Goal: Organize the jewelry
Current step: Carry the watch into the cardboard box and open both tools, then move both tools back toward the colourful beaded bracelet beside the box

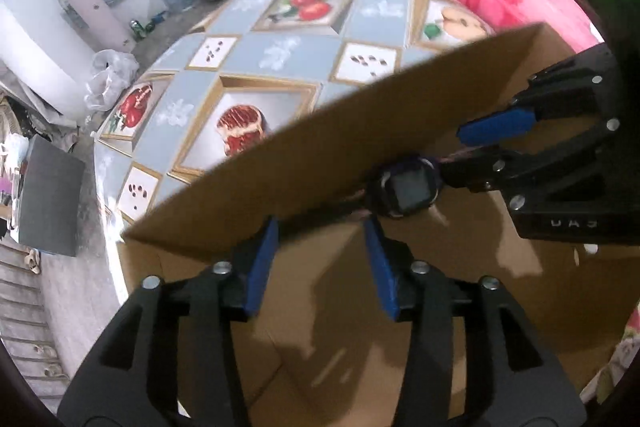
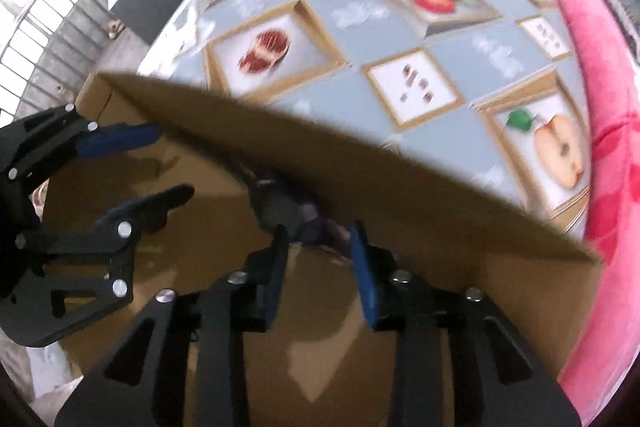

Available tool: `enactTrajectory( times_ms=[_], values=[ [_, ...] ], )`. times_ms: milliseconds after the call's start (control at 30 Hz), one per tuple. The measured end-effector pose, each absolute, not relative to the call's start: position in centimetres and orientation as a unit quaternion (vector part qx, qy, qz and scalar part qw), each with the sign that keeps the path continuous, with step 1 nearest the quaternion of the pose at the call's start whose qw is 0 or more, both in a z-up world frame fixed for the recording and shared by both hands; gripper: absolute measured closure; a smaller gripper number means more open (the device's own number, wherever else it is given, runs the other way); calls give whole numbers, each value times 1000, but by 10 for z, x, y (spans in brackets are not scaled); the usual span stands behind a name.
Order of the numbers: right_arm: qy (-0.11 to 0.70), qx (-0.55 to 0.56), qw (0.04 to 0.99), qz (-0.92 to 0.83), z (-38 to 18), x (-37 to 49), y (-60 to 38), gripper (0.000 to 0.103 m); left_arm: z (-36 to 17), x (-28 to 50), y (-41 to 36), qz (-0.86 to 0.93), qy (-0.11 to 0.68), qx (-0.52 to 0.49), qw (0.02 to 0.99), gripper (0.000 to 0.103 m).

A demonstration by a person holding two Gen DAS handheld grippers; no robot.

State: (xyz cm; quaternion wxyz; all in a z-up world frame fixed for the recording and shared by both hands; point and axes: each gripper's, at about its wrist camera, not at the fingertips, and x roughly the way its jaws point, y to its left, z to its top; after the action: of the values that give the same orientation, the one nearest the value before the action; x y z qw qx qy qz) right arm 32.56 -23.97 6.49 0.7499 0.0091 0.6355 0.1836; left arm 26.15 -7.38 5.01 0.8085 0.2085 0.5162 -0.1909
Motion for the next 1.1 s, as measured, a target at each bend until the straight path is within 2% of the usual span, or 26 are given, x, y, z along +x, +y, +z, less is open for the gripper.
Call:
enactTrajectory(
  times_ms=[267,367,433,600,667,767,867,1100],
  values=[
    [596,48,780,187,88,323,-264,69,84,255,-57,-187,463,165,850,43],
    [569,49,798,192,108,309,-271,69,112,234,-38,-187,429,137,873,35],
    [548,60,810,200,127,293,-278,68,135,210,-20,-188,403,114,888,24],
    [455,82,860,213,192,210,-304,45,173,131,34,-167,341,62,923,12],
    [423,87,877,211,208,171,-313,37,174,100,51,-160,329,53,929,10],
    [393,103,891,205,210,115,-322,28,161,58,70,-131,323,54,936,10],
    [402,108,890,184,189,74,-317,25,127,35,78,-104,348,39,931,9],
    [484,51,866,116,111,34,-261,23,17,39,40,-96,463,51,879,9]
  ],
)
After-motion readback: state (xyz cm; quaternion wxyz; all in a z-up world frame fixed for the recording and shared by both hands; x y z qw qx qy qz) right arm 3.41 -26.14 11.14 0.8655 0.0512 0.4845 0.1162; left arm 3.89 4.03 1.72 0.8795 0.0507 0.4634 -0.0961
